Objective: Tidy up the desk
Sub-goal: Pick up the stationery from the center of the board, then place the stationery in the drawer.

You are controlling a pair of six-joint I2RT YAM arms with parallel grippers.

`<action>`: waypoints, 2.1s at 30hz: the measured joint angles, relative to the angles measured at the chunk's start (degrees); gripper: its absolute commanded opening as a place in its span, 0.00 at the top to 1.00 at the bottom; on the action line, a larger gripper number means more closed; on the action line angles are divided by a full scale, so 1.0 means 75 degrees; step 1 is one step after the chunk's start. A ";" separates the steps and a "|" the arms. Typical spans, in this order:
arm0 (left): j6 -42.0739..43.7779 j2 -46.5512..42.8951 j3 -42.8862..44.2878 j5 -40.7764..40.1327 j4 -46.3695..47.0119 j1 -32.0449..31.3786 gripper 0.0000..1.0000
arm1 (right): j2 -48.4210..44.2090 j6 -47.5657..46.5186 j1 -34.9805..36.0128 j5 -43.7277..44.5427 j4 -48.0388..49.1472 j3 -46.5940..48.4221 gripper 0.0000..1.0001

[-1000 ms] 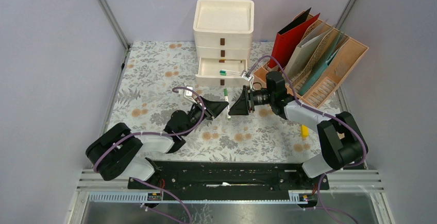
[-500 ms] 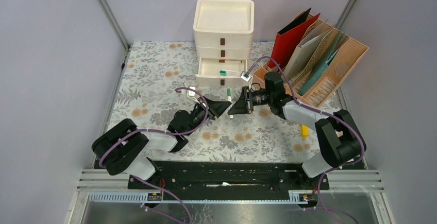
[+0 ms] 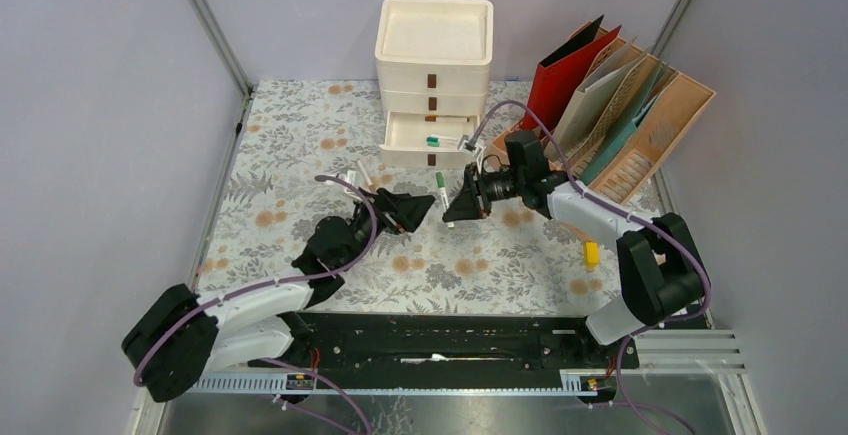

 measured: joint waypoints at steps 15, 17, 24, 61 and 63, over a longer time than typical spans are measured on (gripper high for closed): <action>0.1419 -0.2069 -0.0169 -0.0705 -0.4424 0.1218 0.01 | 0.0839 -0.4607 0.0000 0.3789 -0.4852 0.4138 1.00; 0.1507 -0.2107 -0.0169 -0.0743 -0.4785 0.1285 0.01 | 0.1163 -0.4948 0.0000 0.4223 -0.5138 0.4698 1.00; 0.1644 -0.2305 -0.0248 -0.0895 -0.5441 0.1346 0.01 | 0.2451 -0.5735 -0.0003 0.5336 -0.5992 0.6732 1.00; 0.1265 -0.2430 -0.0819 -0.0816 -0.5563 0.1664 0.01 | 0.4596 -0.5627 0.0032 0.7111 -0.6143 0.8282 0.51; 0.1244 -0.2390 -0.0819 -0.0688 -0.5453 0.1754 0.01 | 0.4039 -0.5432 0.0032 0.6738 -0.6164 0.7831 0.51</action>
